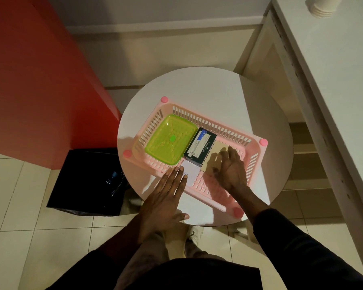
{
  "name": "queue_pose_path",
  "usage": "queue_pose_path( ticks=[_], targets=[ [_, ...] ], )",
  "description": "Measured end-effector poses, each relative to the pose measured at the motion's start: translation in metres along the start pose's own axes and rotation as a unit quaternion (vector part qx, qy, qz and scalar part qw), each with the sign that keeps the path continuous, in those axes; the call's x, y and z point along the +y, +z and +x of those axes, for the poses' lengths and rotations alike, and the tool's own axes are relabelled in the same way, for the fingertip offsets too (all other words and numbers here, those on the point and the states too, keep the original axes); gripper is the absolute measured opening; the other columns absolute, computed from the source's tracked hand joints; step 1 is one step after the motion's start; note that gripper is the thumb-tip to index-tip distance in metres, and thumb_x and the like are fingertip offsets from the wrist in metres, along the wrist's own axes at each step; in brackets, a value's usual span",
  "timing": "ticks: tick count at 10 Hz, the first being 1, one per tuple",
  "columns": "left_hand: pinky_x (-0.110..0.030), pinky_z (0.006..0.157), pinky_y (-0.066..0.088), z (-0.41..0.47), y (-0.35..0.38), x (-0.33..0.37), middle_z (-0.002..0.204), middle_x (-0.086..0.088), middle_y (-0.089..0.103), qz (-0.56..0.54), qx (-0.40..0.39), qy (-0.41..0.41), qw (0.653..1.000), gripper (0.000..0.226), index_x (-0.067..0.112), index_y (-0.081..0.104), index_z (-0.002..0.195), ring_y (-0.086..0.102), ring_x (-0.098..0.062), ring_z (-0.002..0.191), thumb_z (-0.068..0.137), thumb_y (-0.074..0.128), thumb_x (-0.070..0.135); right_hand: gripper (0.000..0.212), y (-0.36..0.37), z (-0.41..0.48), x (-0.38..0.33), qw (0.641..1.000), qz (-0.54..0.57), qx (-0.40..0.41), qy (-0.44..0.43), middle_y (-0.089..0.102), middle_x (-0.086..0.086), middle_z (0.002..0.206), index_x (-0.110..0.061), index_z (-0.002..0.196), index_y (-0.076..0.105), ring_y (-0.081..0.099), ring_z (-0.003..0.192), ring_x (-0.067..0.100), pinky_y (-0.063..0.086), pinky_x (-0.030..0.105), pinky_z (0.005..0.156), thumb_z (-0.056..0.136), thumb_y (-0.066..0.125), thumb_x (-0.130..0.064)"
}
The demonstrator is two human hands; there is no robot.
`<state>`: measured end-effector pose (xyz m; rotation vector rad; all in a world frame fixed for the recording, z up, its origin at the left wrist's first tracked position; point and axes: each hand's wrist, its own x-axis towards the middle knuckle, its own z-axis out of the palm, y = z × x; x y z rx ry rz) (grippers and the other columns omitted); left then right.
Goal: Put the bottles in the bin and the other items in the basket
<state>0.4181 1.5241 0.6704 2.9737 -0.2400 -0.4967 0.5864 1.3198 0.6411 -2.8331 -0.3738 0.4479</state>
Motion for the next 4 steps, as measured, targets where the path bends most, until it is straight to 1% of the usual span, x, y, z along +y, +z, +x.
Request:
queue_pose_path(
  ticks=[1,2,3,4],
  targets=[
    [-0.045,0.132,-0.013,0.001,-0.003,0.003,0.171,-0.008,-0.037,0.0,-0.017,-0.013,1.0,0.119,0.017,-0.023,0.166,-0.032,-0.029,0.159,0.094,0.051,0.077,0.07,-0.011,-0.014,-0.003,0.999,0.015,0.032,-0.005,0.049,0.017,0.15,-0.006,0.143,0.048,0.047,0.136,0.039,0.046,0.054,0.111,0.087,0.078,-0.035],
    [-0.048,0.132,-0.009,0.003,-0.003,0.004,0.171,-0.012,-0.035,-0.002,-0.026,-0.01,1.0,0.116,0.014,-0.019,0.167,-0.03,-0.031,0.16,0.094,0.039,0.083,0.068,-0.018,-0.045,-0.005,0.996,0.041,0.081,-0.01,0.055,0.018,0.147,-0.005,0.141,0.053,0.052,0.134,0.042,0.046,0.056,0.111,0.086,0.079,-0.037],
    [-0.049,0.133,-0.006,0.004,-0.001,0.001,0.172,-0.014,-0.031,-0.012,-0.015,-0.001,1.0,0.117,0.011,-0.013,0.168,-0.029,-0.031,0.16,0.092,0.031,0.088,0.067,-0.017,-0.071,-0.007,0.994,0.044,0.098,-0.004,0.051,0.018,0.153,-0.007,0.143,0.053,0.048,0.14,0.041,0.043,0.057,0.115,0.091,0.073,-0.043],
    [-0.046,0.133,-0.008,0.007,-0.005,-0.001,0.174,-0.014,-0.025,-0.029,0.002,0.035,0.999,0.119,0.007,-0.003,0.169,-0.027,-0.028,0.161,0.091,0.031,0.09,0.063,-0.013,-0.097,-0.014,0.992,0.047,0.113,0.013,0.047,0.016,0.157,-0.01,0.144,0.052,0.045,0.144,0.038,0.04,0.053,0.117,0.096,0.062,-0.049]
  ],
)
